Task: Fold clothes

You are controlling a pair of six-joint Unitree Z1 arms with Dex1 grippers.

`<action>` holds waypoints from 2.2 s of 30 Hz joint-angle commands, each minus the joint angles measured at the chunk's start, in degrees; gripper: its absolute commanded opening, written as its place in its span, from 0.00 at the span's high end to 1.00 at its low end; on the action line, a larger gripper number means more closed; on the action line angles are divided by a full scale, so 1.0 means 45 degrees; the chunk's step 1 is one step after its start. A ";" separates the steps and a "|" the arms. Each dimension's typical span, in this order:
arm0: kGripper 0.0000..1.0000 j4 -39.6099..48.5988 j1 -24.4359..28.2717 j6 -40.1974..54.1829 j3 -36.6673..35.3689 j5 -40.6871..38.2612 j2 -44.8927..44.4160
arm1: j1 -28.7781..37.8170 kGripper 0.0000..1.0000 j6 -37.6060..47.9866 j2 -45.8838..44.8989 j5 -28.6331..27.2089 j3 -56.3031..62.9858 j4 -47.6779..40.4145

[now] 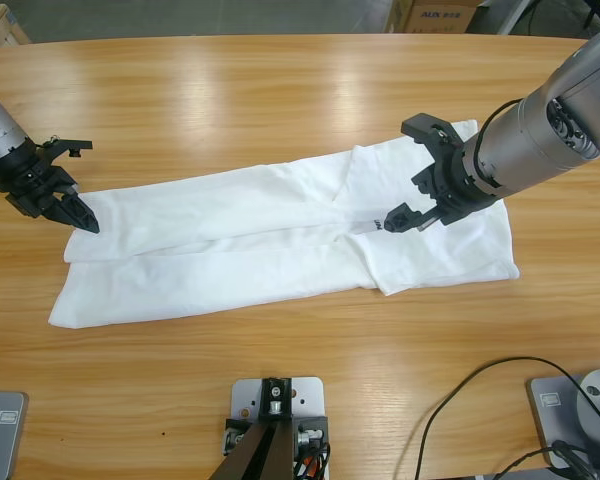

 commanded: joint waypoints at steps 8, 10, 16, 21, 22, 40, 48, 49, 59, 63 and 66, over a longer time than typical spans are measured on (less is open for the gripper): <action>0.25 -0.0184 -0.0830 0.0480 0.0615 -0.0897 0.0361 | -0.0236 0.05 0.0174 0.0553 0.0249 0.0459 -0.0257; 0.26 -0.0152 -0.1013 0.0640 0.0626 -0.1346 0.0318 | -0.0236 0.05 0.0174 0.0631 0.0249 0.0467 -0.0324; 0.36 0.0812 -0.1458 0.0941 0.0431 -0.1663 0.0302 | -0.0236 0.05 0.0174 0.0639 0.0269 0.0467 -0.0386; 0.48 0.1559 -0.1576 0.1117 0.0103 -0.1045 0.0330 | -0.0236 0.05 0.0194 0.0619 0.0269 0.0537 -0.0406; 0.48 0.1773 -0.1646 0.1191 0.0052 -0.0631 0.0302 | -0.0236 0.05 0.0201 0.0608 0.0269 0.0572 -0.0449; 0.56 0.1863 -0.2642 0.1714 0.0138 0.0716 0.0232 | -0.0178 0.05 0.0408 0.0541 0.0288 0.0732 -0.0753; 0.55 0.1644 -0.2705 0.1617 0.0083 0.0599 0.0209 | -0.0092 0.05 0.0486 0.0444 0.0288 0.0818 -0.0757; 0.55 0.1644 -0.2689 0.1593 0.0083 0.0654 0.0174 | -0.0080 0.05 0.0502 0.0444 0.0288 0.0818 -0.0769; 0.55 0.1113 -0.1986 0.0945 0.0083 0.0853 -0.0596 | 0.0119 0.05 0.0631 0.0424 0.0288 0.0936 -0.0945; 0.58 0.0797 -0.1869 0.0656 0.0111 0.0728 -0.0885 | 0.0178 0.05 0.0701 0.0405 0.0288 0.0936 -0.0995; 1.00 0.0680 -0.1869 0.0628 0.0193 0.0201 -0.0823 | 0.0193 0.05 0.0717 0.0385 0.0288 0.0936 -0.1015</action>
